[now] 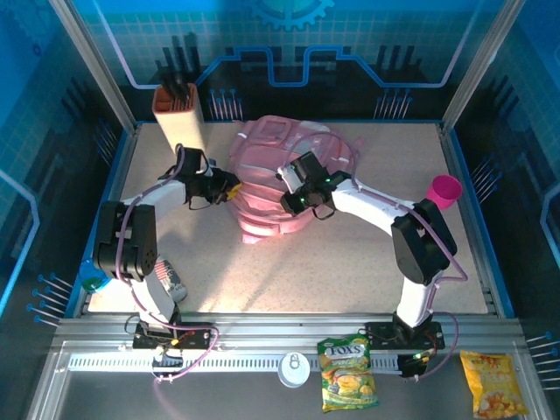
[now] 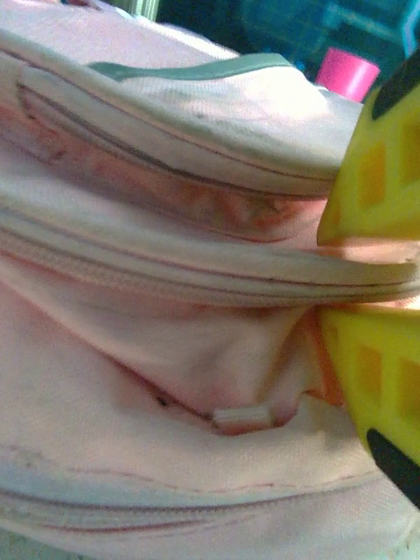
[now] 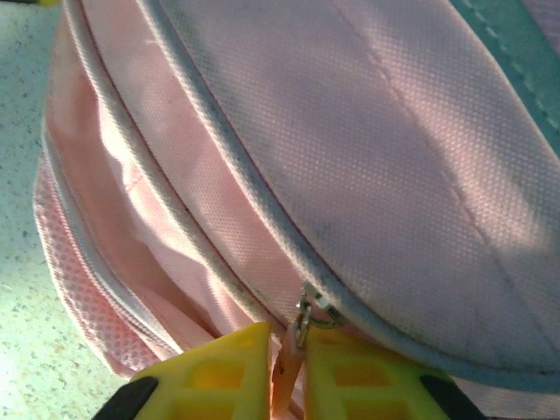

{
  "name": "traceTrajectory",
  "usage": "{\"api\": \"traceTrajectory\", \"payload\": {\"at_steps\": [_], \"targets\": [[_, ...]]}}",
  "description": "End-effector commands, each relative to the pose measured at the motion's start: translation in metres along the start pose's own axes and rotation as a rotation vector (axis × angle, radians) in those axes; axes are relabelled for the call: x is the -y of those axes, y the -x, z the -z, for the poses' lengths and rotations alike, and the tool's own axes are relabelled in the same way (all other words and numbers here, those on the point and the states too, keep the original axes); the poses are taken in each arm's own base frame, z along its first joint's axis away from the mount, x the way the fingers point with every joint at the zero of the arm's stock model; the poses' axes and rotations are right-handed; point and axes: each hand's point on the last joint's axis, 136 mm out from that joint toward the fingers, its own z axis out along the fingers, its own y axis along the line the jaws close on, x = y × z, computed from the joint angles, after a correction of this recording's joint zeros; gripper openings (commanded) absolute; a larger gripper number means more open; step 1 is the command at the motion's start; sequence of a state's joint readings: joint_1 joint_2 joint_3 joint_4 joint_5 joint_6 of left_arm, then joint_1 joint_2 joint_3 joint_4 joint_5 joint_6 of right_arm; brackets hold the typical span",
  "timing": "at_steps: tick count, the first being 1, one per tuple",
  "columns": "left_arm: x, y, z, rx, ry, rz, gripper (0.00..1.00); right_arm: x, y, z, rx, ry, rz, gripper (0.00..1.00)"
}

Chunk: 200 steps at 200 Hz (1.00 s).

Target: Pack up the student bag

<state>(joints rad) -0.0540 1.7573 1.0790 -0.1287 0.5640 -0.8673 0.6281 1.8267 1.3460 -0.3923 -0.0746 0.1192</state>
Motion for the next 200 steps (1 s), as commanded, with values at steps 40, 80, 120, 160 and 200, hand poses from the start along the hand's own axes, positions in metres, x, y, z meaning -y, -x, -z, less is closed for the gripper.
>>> {"api": "traceTrajectory", "payload": {"at_steps": [40,80,120,160,200], "targets": [[0.006,-0.017,0.039,0.102,0.138,-0.170,0.47,0.002,0.010,0.061,0.206,0.030,-0.311,0.56],[0.034,-0.046,0.038,0.169,0.249,-0.394,0.50,0.039,0.007,0.078,0.294,0.068,-0.621,0.63],[0.069,-0.084,0.012,0.192,0.310,-0.658,0.51,0.056,0.016,0.082,0.355,0.141,-0.765,0.65],[0.085,-0.114,-0.013,0.148,0.348,-0.828,0.50,0.068,0.010,0.079,0.355,0.138,-0.852,0.65],[0.079,-0.128,-0.035,0.099,0.407,-0.900,0.45,0.077,0.004,0.075,0.359,0.134,-0.920,0.65]]}}
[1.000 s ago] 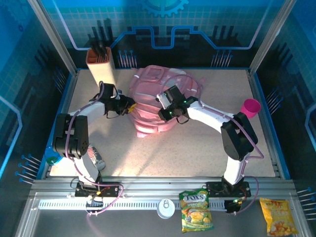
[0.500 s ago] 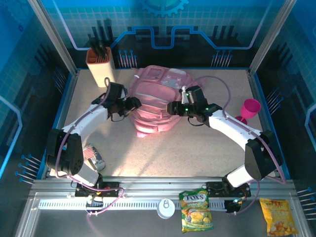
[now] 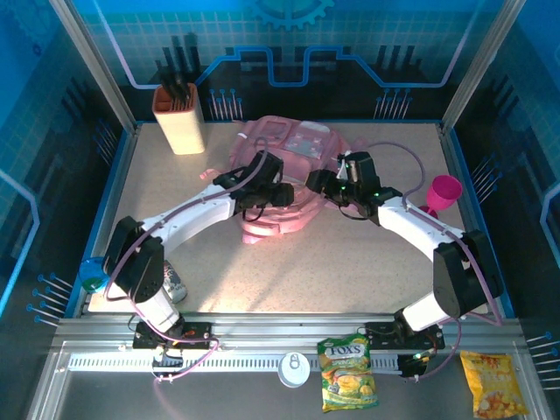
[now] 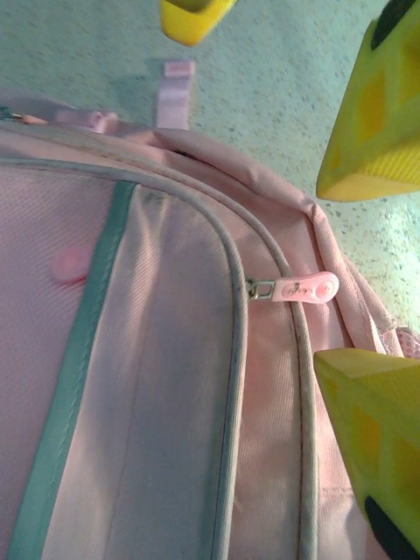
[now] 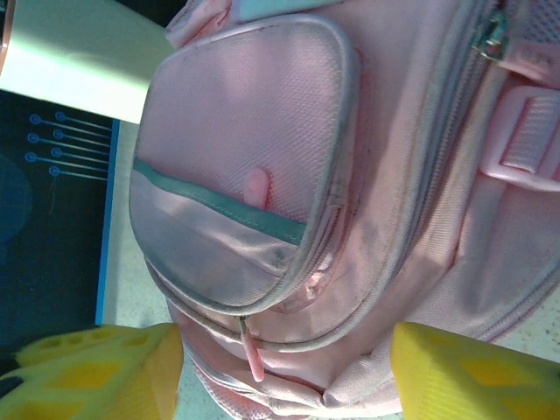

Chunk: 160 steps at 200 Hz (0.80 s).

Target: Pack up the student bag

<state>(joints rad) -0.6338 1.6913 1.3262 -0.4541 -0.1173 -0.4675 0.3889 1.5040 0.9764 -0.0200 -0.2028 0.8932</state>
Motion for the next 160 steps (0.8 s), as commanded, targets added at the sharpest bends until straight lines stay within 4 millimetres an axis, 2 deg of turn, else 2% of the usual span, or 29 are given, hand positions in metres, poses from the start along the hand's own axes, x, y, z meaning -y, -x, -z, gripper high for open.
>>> {"api": "traceTrajectory", "payload": {"at_steps": [1,24,53,89,130,160], "targets": [[-0.001,-0.004,-0.007,-0.023,0.064,-0.084,0.45,0.007,0.003,-0.003,0.009,0.009,-0.067,0.65],[0.004,-0.007,-0.017,-0.053,0.082,-0.131,0.42,0.010,0.002,-0.004,0.007,0.005,-0.087,0.64],[-0.002,-0.014,-0.031,-0.089,0.160,-0.175,0.38,0.012,0.003,-0.005,0.007,0.002,-0.096,0.64],[-0.007,-0.017,-0.040,-0.092,0.222,-0.200,0.24,0.018,0.002,-0.005,0.014,-0.018,-0.105,0.63],[-0.008,-0.014,-0.039,-0.074,0.226,-0.189,0.00,0.021,0.001,-0.006,0.017,-0.020,-0.139,0.62],[0.009,-0.011,-0.032,-0.054,0.126,-0.194,0.00,0.018,-0.002,-0.008,0.001,0.000,-0.252,0.57]]}}
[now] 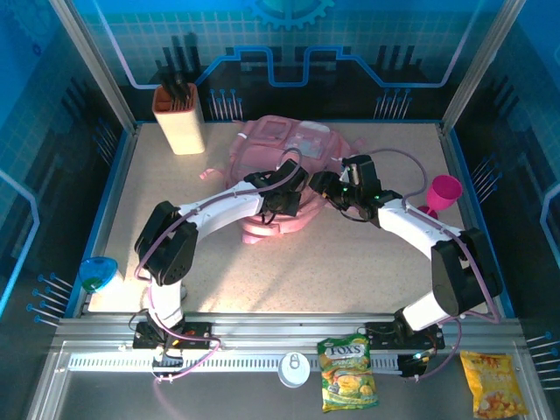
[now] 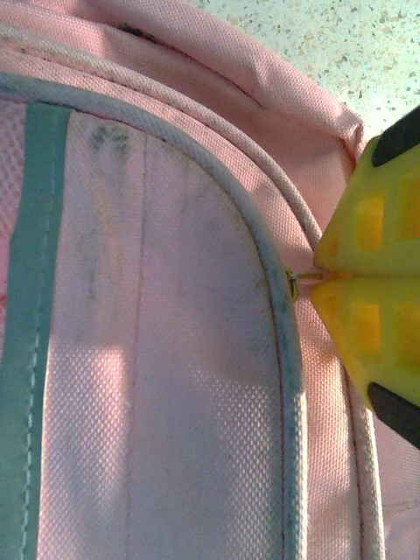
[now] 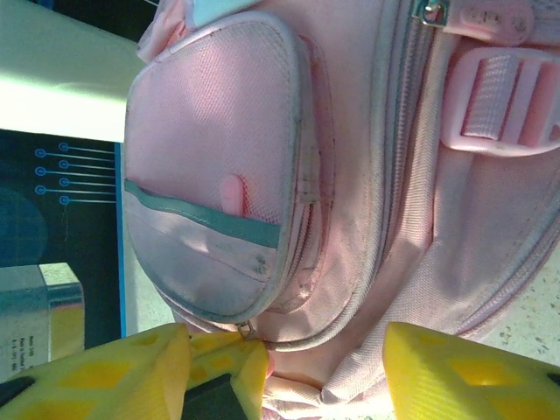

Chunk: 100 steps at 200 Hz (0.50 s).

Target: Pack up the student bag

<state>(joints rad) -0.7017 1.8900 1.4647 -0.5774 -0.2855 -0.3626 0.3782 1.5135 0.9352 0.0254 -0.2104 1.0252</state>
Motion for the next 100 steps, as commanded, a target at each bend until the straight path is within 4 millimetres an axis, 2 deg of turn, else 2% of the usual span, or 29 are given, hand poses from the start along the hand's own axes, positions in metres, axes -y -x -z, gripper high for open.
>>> {"api": "traceTrajectory", "payload": {"at_steps": [1,30,56,76,100], "targets": [[0.013,0.011,0.016,0.047,-0.073,-0.011,0.00,0.006,0.003,-0.004,0.001,0.004,-0.119,0.57],[0.031,0.016,0.029,0.081,-0.196,-0.022,0.00,-0.003,0.000,-0.013,-0.028,0.060,-0.242,0.50],[0.044,0.017,0.034,0.086,-0.274,-0.030,0.00,-0.017,0.000,-0.023,-0.061,0.109,-0.272,0.46],[0.048,0.016,0.034,0.083,-0.300,-0.034,0.00,-0.015,-0.003,-0.033,-0.082,0.078,-0.290,0.45],[0.052,0.016,0.038,0.094,-0.330,-0.051,0.00,-0.002,-0.009,-0.040,-0.099,0.011,-0.313,0.43]]}}
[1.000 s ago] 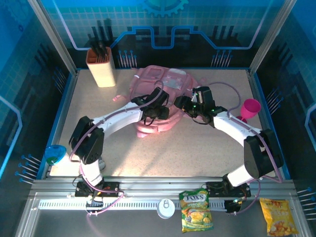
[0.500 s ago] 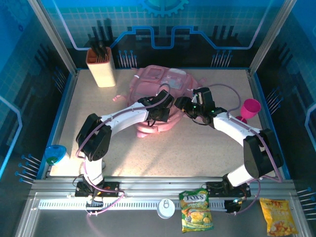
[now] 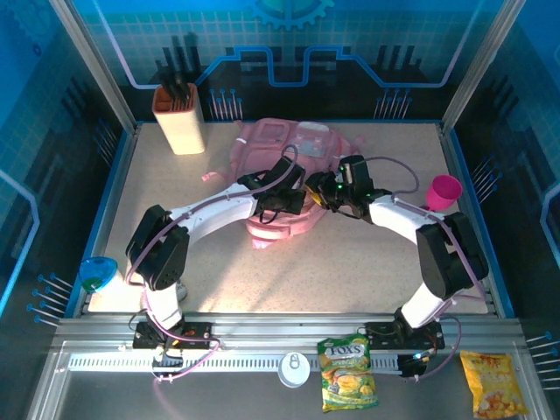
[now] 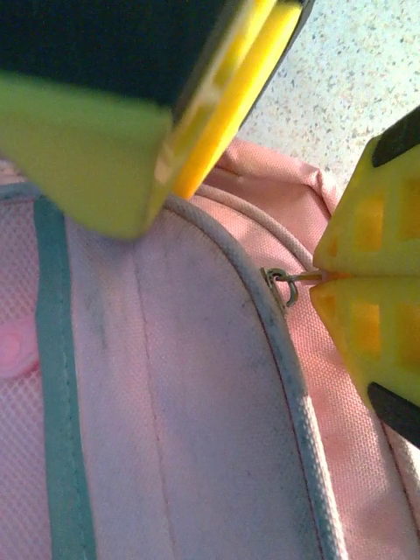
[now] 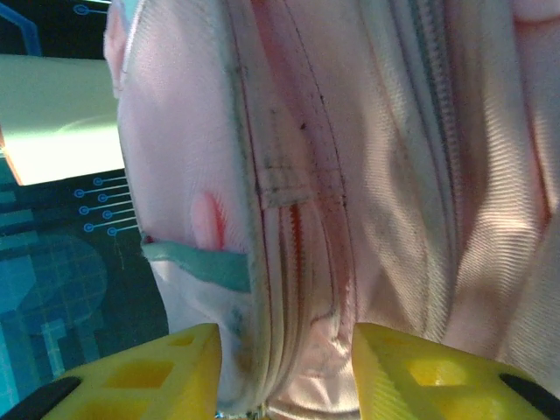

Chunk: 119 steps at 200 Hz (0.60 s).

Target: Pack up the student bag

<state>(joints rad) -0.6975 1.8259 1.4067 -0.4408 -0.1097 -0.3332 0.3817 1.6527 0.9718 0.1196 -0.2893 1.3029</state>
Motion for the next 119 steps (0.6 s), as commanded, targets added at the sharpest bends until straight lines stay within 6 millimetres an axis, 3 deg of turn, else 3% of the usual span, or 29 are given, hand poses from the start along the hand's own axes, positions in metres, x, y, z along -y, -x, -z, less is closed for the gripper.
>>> {"api": "traceTrajectory", "payload": {"at_steps": [1,51,87,119], "targets": [[0.023,0.007,0.016,0.036,-0.115,-0.042,0.00,-0.003,-0.003,-0.006,-0.019,-0.021,-0.037,0.43],[0.010,0.004,0.015,0.017,-0.077,-0.066,0.00,0.004,0.003,-0.006,0.008,-0.044,-0.020,0.17],[-0.025,0.004,0.024,0.017,-0.046,-0.054,0.00,0.013,0.019,0.009,0.070,-0.103,0.024,0.07],[-0.063,0.003,0.034,0.019,-0.033,-0.010,0.00,0.020,0.034,0.022,0.099,-0.130,0.036,0.06]]}}
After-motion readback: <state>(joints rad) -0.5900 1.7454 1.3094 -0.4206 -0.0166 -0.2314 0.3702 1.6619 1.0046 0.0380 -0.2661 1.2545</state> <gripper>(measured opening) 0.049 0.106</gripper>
